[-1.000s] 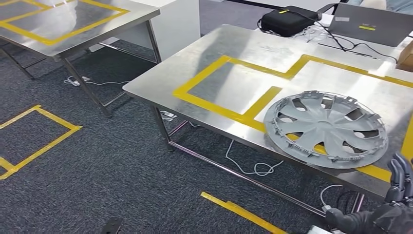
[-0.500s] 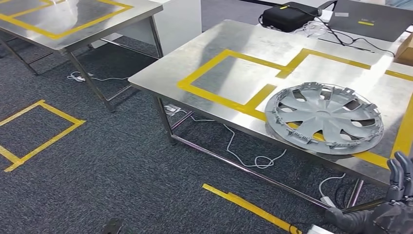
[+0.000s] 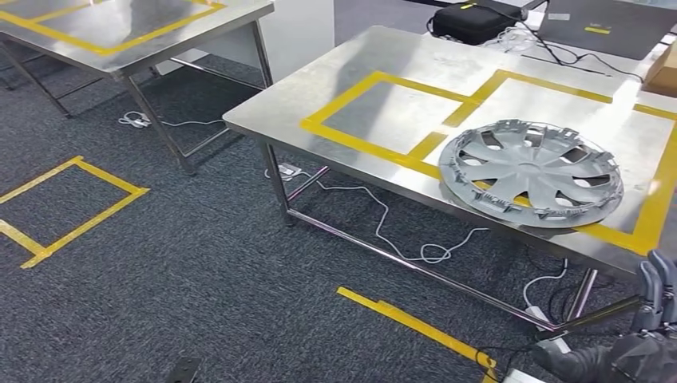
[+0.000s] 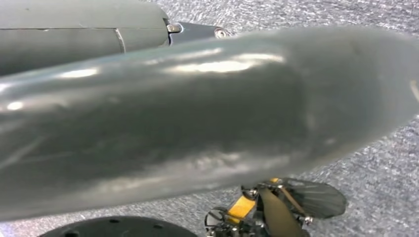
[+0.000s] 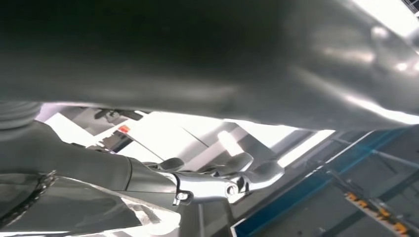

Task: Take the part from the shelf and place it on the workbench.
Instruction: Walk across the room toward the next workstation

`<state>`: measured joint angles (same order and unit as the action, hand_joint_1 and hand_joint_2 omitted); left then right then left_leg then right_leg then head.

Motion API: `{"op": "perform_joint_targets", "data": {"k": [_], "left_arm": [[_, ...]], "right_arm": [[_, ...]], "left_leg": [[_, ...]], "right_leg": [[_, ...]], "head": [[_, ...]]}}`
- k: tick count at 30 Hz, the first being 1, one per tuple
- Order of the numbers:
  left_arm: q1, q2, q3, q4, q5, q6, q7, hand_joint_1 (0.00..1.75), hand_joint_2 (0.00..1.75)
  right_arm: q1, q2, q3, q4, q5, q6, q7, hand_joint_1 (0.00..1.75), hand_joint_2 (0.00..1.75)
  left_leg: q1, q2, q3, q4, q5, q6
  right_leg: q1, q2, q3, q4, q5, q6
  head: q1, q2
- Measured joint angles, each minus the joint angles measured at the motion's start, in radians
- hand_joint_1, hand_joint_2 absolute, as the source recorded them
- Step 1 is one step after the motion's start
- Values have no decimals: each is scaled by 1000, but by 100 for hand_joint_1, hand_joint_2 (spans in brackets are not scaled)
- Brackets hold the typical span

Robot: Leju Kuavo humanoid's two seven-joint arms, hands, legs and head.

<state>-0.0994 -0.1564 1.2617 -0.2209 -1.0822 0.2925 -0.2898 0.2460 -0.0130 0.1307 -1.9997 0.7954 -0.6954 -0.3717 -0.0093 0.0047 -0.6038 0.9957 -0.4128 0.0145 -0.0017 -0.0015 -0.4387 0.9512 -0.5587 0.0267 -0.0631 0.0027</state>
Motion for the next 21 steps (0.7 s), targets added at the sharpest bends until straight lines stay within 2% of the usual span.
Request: {"op": "perform_joint_targets", "data": {"k": [1,2,3,4,6,7,8,9,10,11,12,13,14,16,18,19,20,21], "left_arm": [[0,0,0,0,0,0,0,0,0],[1,-1,0,0,0,0,0,0,0],[1,-1,0,0,0,0,0,0,0],[1,-1,0,0,0,0,0,0,0],[2,-1,0,0,0,0,0,0,0],[2,-1,0,0,0,-1,0,0,0],[2,-2,0,0,0,-2,-1,0,0],[1,-2,0,0,0,-2,-1,0,0],[1,-3,0,0,0,-2,-2,0,0],[1,-3,0,0,0,-2,-3,0,0],[0,-3,0,0,0,-2,-4,0,0],[0,-3,0,0,0,-2,-5,0,0],[-1,-4,0,0,-1,-2,-5,0,0],[0,-5,0,0,-5,-2,0,0,0],[0,-7,0,0,-13,-2,12,0,0],[-1,-8,0,0,-16,-1,18,0,0],[-1,-8,0,0,-18,-2,22,0,0],[-1,-9,0,0,-19,-2,24,0,0]], "right_arm": [[1,0,0,0,-1,0,2,0,0],[0,0,-1,0,-1,0,4,0,0],[1,0,-1,0,-2,0,7,0,0],[1,0,-1,0,-3,0,8,0,0],[4,0,-1,0,-5,0,8,0,0],[5,0,-2,0,-6,0,8,0,0],[7,0,-2,0,-8,0,8,0,0],[8,0,-2,0,-10,0,8,0,0],[10,0,-2,0,-11,0,7,0,0],[12,0,-2,0,-12,0,7,0,0],[13,0,-2,0,-12,0,7,0,0],[14,0,-2,0,-13,0,6,0,0],[14,0,-2,0,-13,0,6,0,0],[14,0,-2,0,-13,0,6,0,0],[13,0,-2,0,-15,0,6,0,0],[11,0,-2,1,-16,0,6,0,0],[10,0,-2,2,-16,0,6,0,0],[8,0,-1,3,-17,0,6,0,0]], "left_leg": [[1,0,-2,0,4,-6],[3,-1,-5,7,-6,-12],[4,-2,-12,26,-33,-19],[6,-2,-24,64,-76,-25],[11,-3,-51,187,-177,-35],[12,-3,-60,246,-205,-37],[13,-3,-58,281,-209,-38],[14,-3,-40,281,-191,-37],[13,-3,-4,242,-162,-34],[13,-3,44,172,-134,-29],[11,-4,93,96,-119,-23],[9,-5,129,33,-115,-17],[6,-6,149,-7,-118,-13],[4,-6,147,-26,-117,-5],[7,-2,134,-32,-100,9],[9,0,125,-35,-90,17],[9,2,113,-35,-80,22],[8,3,99,-35,-70,25]], "right_leg": [[-1,-1,-8,1,5,-8],[-1,-3,-15,1,12,-17],[-2,-4,-21,0,20,-27],[-4,-7,-30,-1,30,-36],[-2,-8,-52,0,47,-43],[-1,-9,-62,2,56,-43],[0,-9,-73,5,65,-43],[1,-8,-85,9,73,-42],[2,-8,-96,15,81,-40],[2,-7,-109,20,87,-38],[3,-7,-119,27,92,-34],[4,-7,-128,32,97,-30],[4,-7,-135,35,103,-25],[4,-8,-144,36,117,-12],[3,-5,-157,49,101,-1],[1,-3,-170,79,67,3],[-1,-2,-187,126,20,7],[-2,-2,-207,192,-28,11]], "head": [[0,0],[0,0],[-1,0],[-2,0],[-4,0],[-4,0],[-4,0],[-4,0],[-4,0],[-4,0],[-4,0],[-4,0],[-4,0],[-3,0],[-2,0],[0,0],[1,0],[2,0]]}}
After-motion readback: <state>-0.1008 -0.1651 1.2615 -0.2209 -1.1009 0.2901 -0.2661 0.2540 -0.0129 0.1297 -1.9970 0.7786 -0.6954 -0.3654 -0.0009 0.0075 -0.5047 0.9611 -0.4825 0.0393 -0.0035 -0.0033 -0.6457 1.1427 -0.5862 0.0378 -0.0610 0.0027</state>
